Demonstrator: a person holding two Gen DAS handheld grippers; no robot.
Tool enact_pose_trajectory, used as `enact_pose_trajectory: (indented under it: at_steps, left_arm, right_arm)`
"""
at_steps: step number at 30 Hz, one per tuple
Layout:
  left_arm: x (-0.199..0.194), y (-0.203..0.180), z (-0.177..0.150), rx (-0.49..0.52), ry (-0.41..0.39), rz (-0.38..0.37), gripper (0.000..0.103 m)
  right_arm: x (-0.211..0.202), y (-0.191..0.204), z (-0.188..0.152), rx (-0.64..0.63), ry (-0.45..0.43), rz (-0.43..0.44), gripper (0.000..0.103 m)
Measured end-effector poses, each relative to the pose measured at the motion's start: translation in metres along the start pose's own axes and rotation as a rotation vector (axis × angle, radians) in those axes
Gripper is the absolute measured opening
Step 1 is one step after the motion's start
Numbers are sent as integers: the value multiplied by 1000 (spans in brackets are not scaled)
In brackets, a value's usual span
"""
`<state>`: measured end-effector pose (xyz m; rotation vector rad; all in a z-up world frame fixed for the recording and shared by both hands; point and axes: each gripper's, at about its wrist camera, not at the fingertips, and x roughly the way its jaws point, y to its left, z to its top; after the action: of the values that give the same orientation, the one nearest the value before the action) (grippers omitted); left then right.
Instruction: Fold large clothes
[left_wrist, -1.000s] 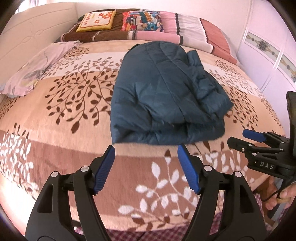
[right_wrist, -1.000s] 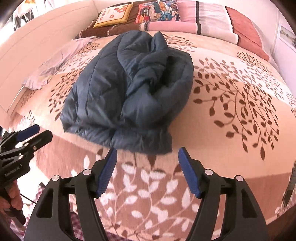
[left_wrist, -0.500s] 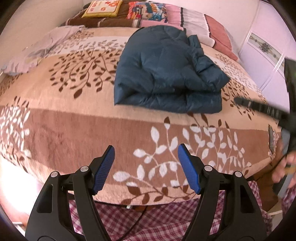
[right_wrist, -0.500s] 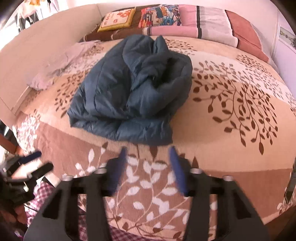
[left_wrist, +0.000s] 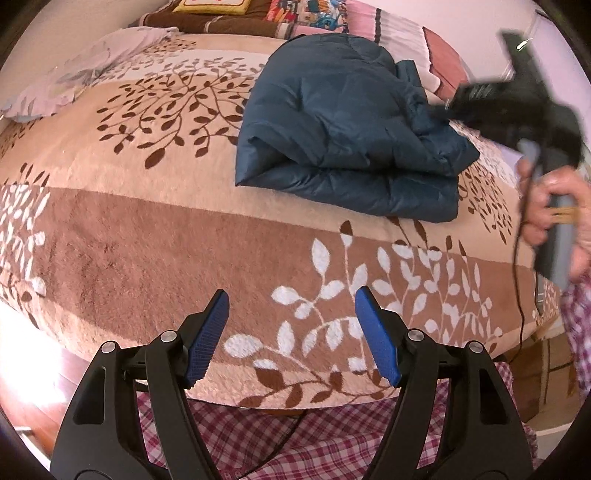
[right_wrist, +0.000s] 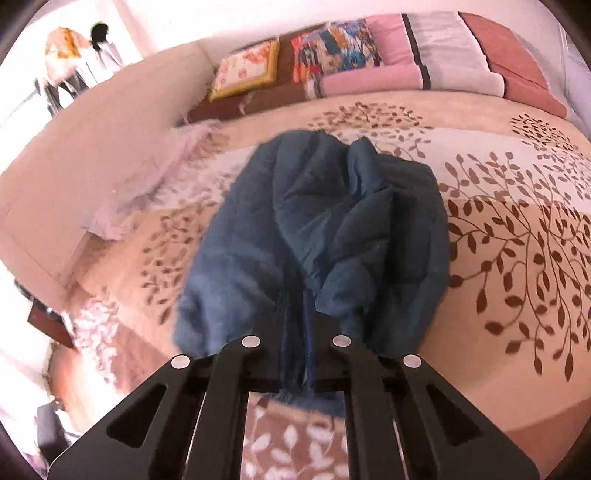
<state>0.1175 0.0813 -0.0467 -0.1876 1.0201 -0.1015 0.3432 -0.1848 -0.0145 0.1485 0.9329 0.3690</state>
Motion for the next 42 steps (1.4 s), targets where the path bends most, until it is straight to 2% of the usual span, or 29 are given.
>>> enact_pose_trajectory:
  at_steps: [2,6,8,10,16,24,30,36,42]
  left_arm:
    - [2,4,1,-9,5,-3,70]
    - [9,10,2,-23,17,-7,70]
    - [11,11,2,-28,22,-13,70]
    - [13,10,2,-25,25,-16,70]
    - [10,5,2,-19,18,-24,70]
    - [-1,-4,0,1,-1,-24,70]
    - [-12,-16,-5,33,-18,-20,70]
    - [-19,-26,-11,60,-28,4,70]
    - [-23,-31,-18,72,-23,19,70]
  right_arm:
    - [23,-13,-4,-9,59,-106,0]
    - [47,-59,-35,83,127,-213,0]
    - [51,-80,-48,167,153,-186,0]
    - [45,-86,-53,199,137,-150,0]
    - [28,-68,-48,127,120,-157,0]
    - [-22,-52,-62,138,76,-119,0]
    - [-46,-37,-100,138,128,-90,0]
    - [-52,-16,-147,126,207,-65,0]
    - [-56,3,-178,104,246,-71,0]
